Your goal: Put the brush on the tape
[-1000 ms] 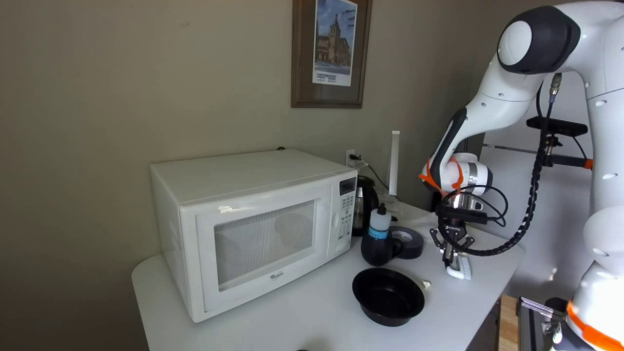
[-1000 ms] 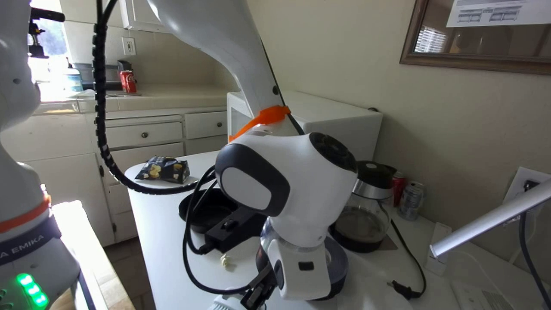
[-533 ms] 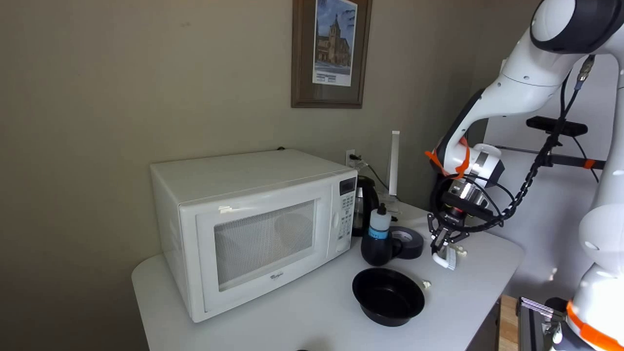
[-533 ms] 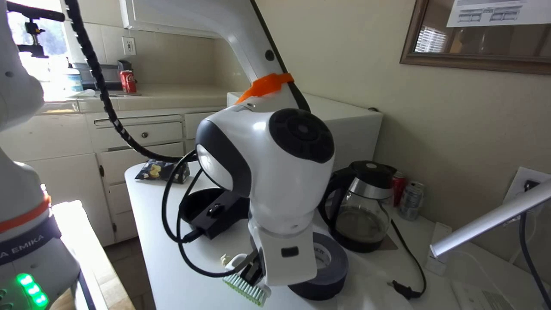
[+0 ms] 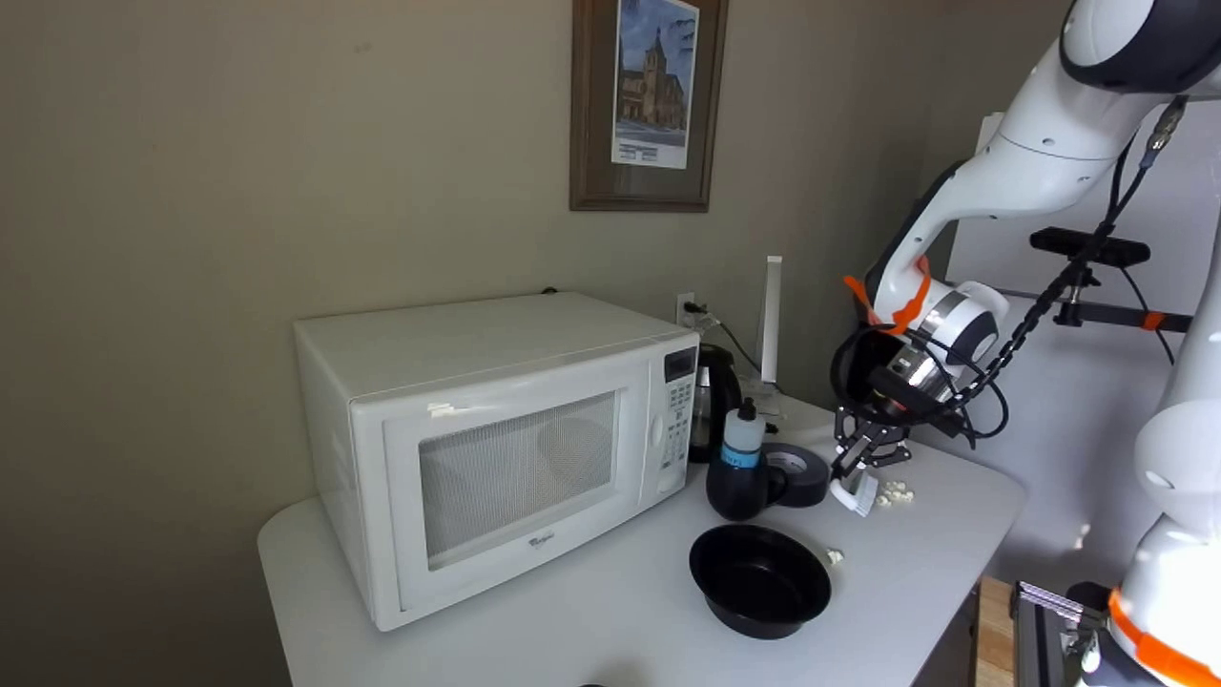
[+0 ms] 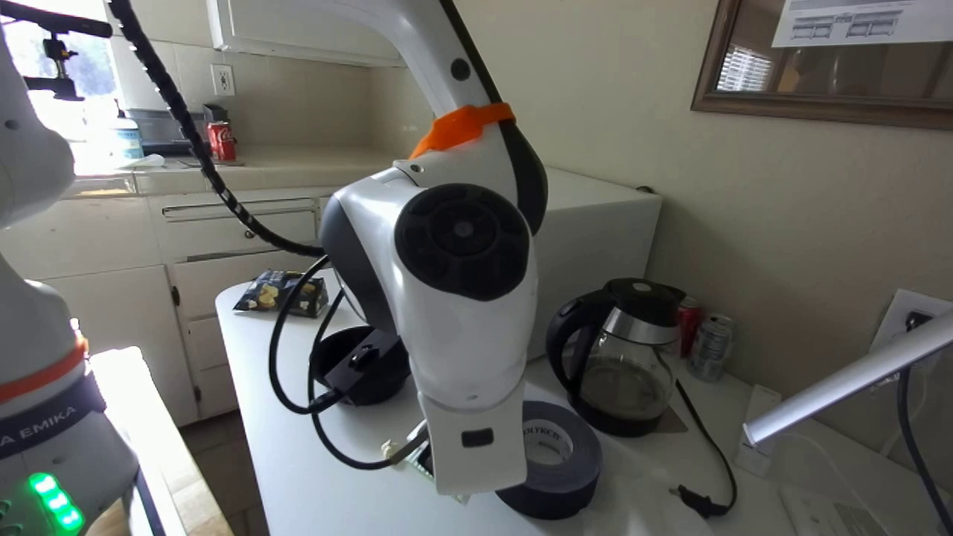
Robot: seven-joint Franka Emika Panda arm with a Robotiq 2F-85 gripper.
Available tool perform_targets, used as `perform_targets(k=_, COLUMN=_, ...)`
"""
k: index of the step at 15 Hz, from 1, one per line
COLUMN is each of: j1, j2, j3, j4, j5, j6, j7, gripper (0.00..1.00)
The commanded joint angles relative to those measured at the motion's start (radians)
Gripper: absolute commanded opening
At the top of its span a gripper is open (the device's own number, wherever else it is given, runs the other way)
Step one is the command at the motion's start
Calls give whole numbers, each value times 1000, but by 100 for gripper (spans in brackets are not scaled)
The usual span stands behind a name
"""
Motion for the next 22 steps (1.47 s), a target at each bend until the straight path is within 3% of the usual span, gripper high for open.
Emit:
perform_targets(k=1, j1=23, j2=2, j3=-25, j4=-2, j5=-2, j6=-3, j7=2, gripper=18)
perform_targets(k=3, j1=23, j2=4, j3=-26, j4=-5, j5=-3, j6=-3, j7=3, gripper=18)
perform_targets(k=4, j1=24, j2=4, j3=-26, j4=-5, j5=-3, j6=-3, j7=3, gripper=5)
perform_targets(k=12, j1=9, j2=-18, j3=-29, j4=-17, j5=350, j6=-48, j7=-279, gripper=5)
perform_targets(k=18, j1=13, j2=47, j3=-54, j4=-28, j5=473, j6=-129, j7=-383, gripper=5)
perform_targets(k=22, j1=4, j2=71, j3=-70, j4=-28, j5=603, j6=-177, j7=-539, gripper=5)
